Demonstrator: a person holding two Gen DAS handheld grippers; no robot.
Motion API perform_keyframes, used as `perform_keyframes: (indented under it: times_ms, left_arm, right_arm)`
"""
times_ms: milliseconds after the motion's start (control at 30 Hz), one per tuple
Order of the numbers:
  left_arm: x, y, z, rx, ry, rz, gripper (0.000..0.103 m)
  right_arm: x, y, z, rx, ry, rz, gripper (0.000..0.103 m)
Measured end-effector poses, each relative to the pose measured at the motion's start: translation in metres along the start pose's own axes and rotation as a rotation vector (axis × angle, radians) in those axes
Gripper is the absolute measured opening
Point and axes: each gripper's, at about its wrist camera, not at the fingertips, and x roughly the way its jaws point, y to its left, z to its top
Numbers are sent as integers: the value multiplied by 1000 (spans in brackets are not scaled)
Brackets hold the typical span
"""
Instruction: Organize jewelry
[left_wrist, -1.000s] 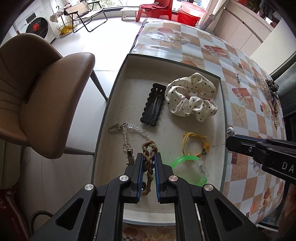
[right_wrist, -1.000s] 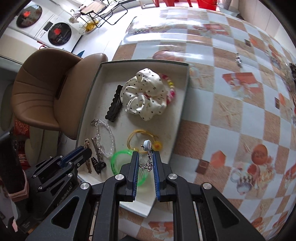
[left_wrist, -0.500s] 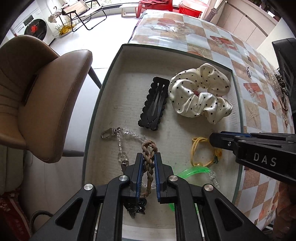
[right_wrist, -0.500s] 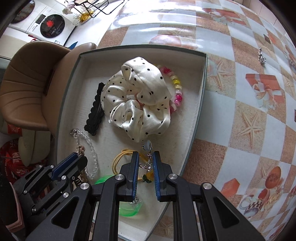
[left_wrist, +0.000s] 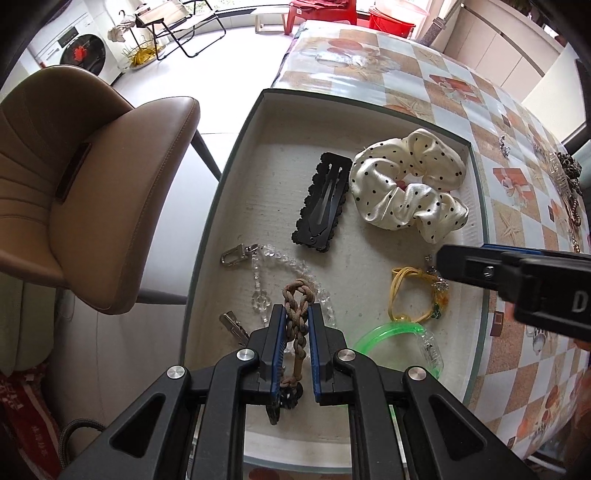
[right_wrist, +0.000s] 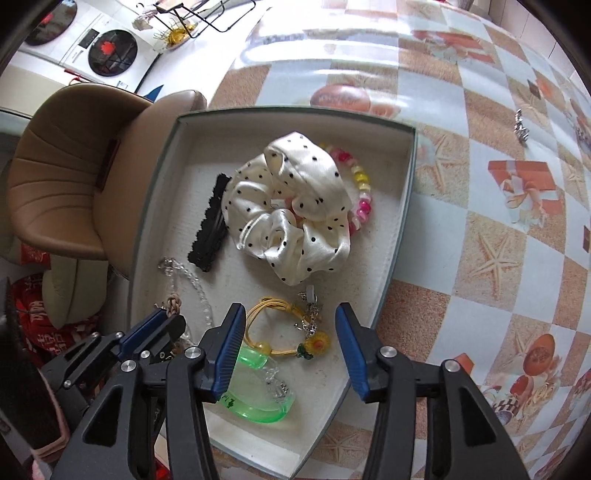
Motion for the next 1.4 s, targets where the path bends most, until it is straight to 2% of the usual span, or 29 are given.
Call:
perform_keyframes:
  times_ms: [33,67,100,133,167,400,500,533,567,733,833,1000,1400]
  left_arm:
    - [-3,0,-1,-2,-5,1,15]
    - [-6,1,-2,-4,-8,1,25]
    - [-10,2,-4,-9,-14,1,59]
    - [-15,3,-5,-18,-30,8,76]
    - [-22,3,-7,-23,-58,15,90]
    - [-51,4,-16,-25,-71,3,90]
    - [-65,4,-22,-25,-75,6,90]
    - [-70,3,-24,-21,-78,15,90]
    - [-74,3,-27,-17,-81,23,90]
    - [-97,5,-37,-22,-100,43,90]
    - [-107,7,-43,-23,-111,64,90]
    - [-118,11,-51,-24,-109,70,90]
    - [-132,22,-57,-64,-128,74,90]
  right_arm:
    - [-6,0,-2,0,-9,-6,56]
    - [-12,-2,-4,1,-15,-11,58]
    - [-17,-3,-7,3,-20,-18,58]
    - [-23,-4,-10,5,-25,-23,58]
    - [-28,-5,-13,8,-29,-28,59]
    - [-59,-11,-36,13,-53,-88,66]
    - [-74,-8,-49,-8,-77,-110,75]
    - [-79,-6,-53,-19,-86,-118,82]
    - [-85,-4,-56,-26,-96,-122,84]
    - [-104,13,-70,-88,-131,-164,85]
    - [-117,21,-78,-108,-180,-194,103]
    - [-130,26,-82,-94,-205,-207,103]
    - [-137,40,-86,-128,-204,-221,103]
